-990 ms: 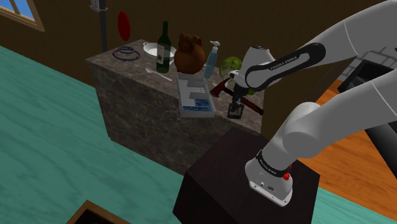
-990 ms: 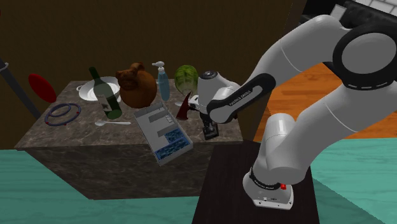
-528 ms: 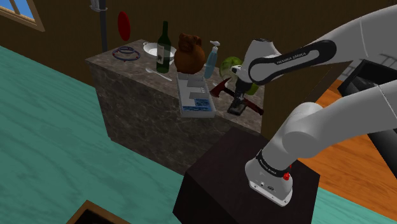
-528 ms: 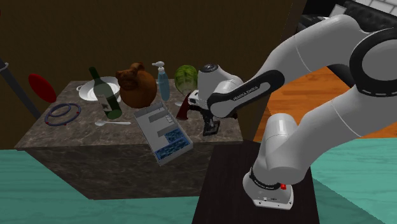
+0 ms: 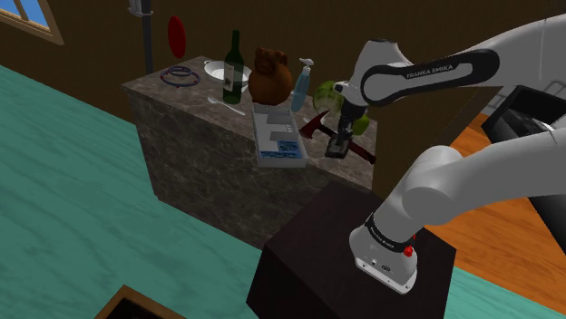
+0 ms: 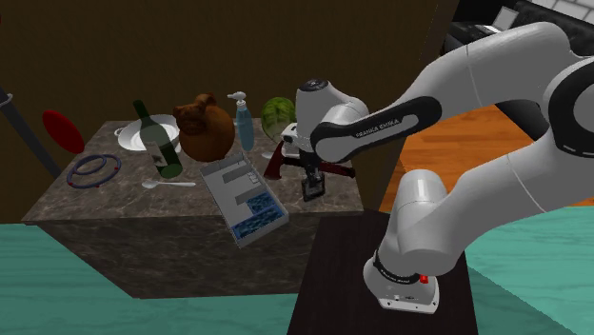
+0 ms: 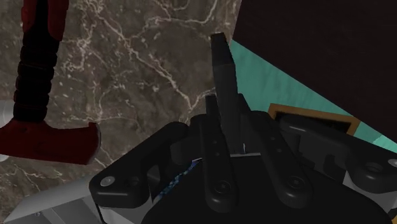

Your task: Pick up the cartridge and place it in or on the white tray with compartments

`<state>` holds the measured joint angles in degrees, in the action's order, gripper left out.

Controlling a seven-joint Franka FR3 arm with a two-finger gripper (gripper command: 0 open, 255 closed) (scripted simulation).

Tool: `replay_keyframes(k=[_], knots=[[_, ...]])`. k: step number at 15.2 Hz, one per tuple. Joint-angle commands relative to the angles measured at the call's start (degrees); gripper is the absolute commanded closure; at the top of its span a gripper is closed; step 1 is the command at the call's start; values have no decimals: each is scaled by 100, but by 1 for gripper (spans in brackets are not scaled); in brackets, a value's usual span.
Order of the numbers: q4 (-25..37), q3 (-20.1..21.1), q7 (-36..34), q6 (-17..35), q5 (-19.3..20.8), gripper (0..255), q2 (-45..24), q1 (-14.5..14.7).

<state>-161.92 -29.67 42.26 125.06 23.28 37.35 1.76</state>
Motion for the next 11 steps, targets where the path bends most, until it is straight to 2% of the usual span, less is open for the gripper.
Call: replay_keyframes(k=[1,8,11], knots=[[97,51,16,-203,-41,255,105,1],[433,246,41,-864,-191,255,434,18],[943,237,-67,-627,-461,255,-305,404]])
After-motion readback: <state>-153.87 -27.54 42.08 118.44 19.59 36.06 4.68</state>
